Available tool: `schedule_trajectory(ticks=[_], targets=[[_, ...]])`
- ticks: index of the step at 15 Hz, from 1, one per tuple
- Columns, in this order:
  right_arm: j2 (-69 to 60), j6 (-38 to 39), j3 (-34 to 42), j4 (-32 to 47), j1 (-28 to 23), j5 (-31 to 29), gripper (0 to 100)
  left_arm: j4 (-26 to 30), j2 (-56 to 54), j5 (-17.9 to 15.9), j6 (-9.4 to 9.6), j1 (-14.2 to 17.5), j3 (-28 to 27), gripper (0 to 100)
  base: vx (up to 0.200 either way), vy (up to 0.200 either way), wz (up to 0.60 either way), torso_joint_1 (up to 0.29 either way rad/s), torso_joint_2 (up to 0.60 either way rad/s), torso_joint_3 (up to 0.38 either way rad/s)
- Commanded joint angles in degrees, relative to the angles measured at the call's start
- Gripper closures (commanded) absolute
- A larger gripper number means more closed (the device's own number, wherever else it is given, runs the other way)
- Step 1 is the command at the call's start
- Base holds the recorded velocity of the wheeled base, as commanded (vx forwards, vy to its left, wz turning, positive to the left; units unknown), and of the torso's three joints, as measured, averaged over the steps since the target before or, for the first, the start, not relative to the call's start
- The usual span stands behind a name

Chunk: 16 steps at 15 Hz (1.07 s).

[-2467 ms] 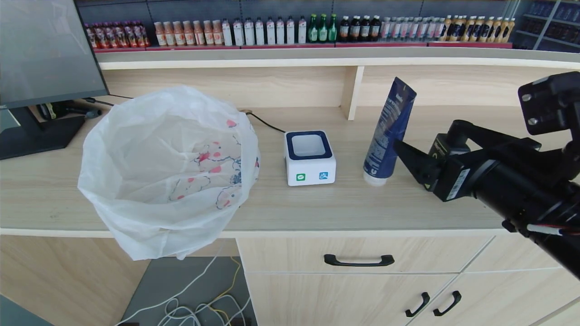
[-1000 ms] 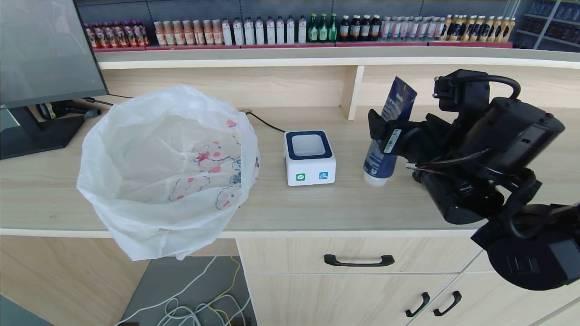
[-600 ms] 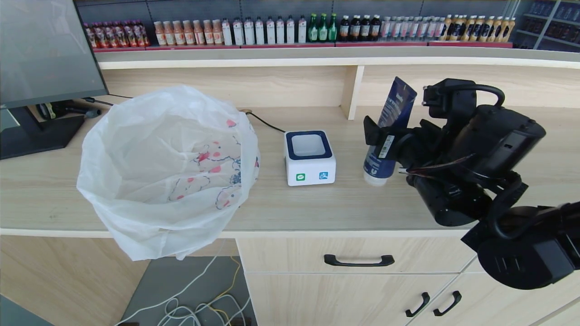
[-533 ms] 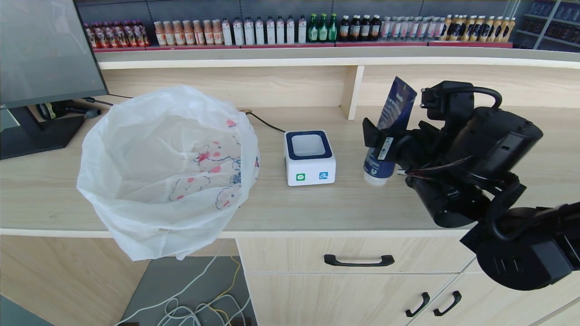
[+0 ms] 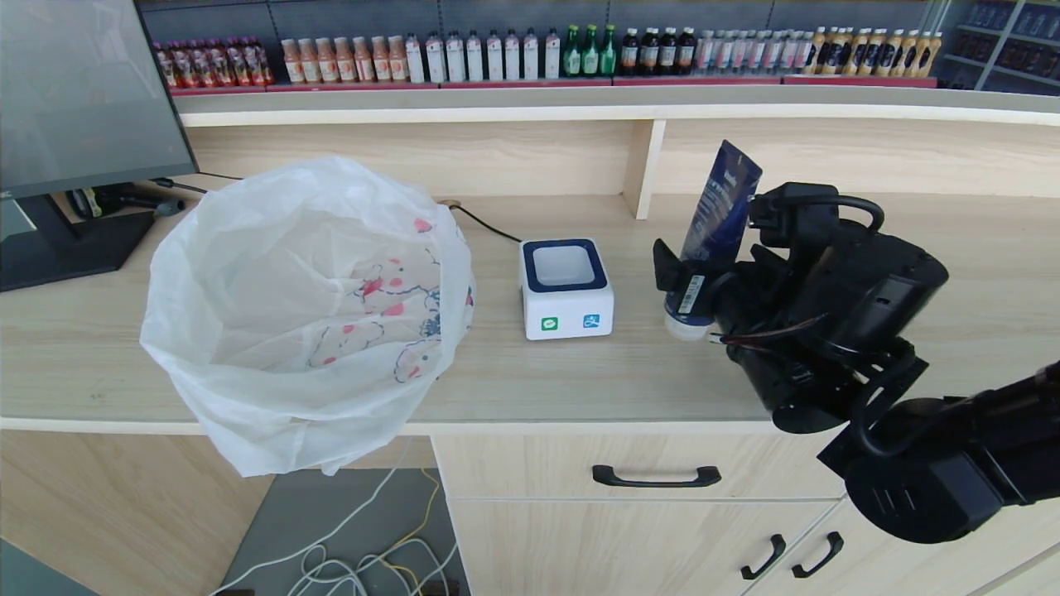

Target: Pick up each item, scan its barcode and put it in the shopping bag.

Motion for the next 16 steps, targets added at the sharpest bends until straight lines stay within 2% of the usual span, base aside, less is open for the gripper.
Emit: schedule_trajectory(ticks=[1, 11, 12, 16], targets=[[0.8, 0.0, -0.1, 0.0, 0.0, 0.0, 0, 0.0, 0.0, 0.0, -0.02, 0.0, 0.0, 0, 0.0, 0.0, 0.0, 0.0, 0.0, 0.0], [2.0, 0.1, -0.1, -1.2, -0.4, 0.0, 0, 0.0, 0.0, 0.0, -0.02, 0.0, 0.0, 0, 0.0, 0.0, 0.0, 0.0, 0.0, 0.0], [2.0, 0.1, 0.0, -1.3, -0.4, 0.0, 100, 0.0, 0.0, 0.0, -0.02, 0.0, 0.0, 0, 0.0, 0.0, 0.0, 0.0, 0.0, 0.0], [2.4, 0.1, -0.1, -1.4, -0.1, 0.0, 100, 0.0, 0.0, 0.0, -0.02, 0.0, 0.0, 0, 0.0, 0.0, 0.0, 0.0, 0.0, 0.0]])
